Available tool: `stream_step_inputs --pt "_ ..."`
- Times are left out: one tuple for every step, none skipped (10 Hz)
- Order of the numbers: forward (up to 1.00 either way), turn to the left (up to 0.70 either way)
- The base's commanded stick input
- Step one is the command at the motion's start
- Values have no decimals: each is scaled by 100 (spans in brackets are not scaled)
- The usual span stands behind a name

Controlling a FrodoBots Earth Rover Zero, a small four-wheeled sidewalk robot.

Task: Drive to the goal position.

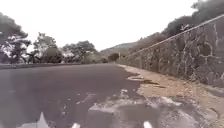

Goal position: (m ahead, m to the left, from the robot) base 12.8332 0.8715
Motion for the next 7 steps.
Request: stream_step_inputs --pt "70 0" --pt "70 0" --pt "70 0" --pt "70 0" --pt "70 0" --pt "70 0" --pt "70 0"
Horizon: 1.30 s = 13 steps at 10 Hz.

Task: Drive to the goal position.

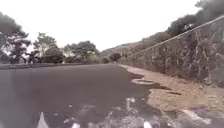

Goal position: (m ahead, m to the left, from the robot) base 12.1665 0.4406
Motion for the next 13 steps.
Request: stream_step_inputs --pt "70 0" --pt "70 0" --pt "70 0" --pt "70 0" --pt "70 -13" --pt "70 -7" --pt "70 -1" --pt "70 -18" --pt "70 -13" --pt "70 -20" --pt "70 -16" --pt "70 -13" --pt "70 -23"
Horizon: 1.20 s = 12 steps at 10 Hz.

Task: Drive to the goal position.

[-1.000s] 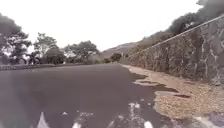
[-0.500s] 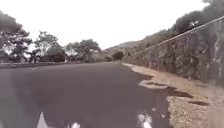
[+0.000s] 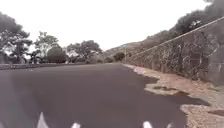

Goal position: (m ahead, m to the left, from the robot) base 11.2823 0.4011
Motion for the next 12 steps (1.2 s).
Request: stream_step_inputs --pt "70 -23" --pt "70 -23" --pt "70 -23" --pt "70 -23" --pt "70 -23" --pt "70 -23" --pt "70 -23" --pt "70 -23" --pt "70 -23" --pt "70 0" --pt "70 0" --pt "70 0"
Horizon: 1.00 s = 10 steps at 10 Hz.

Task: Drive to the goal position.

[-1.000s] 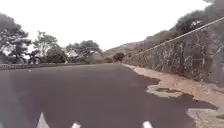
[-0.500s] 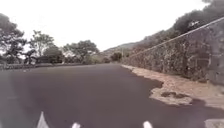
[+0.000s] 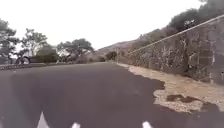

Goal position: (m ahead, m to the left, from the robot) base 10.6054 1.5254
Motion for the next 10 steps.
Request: stream_step_inputs --pt "70 -25" --pt "70 -25" --pt "70 -25" --pt "70 -25" --pt "70 -25" --pt "70 -25" --pt "70 -24" --pt "70 0" --pt "70 0" --pt "70 0"
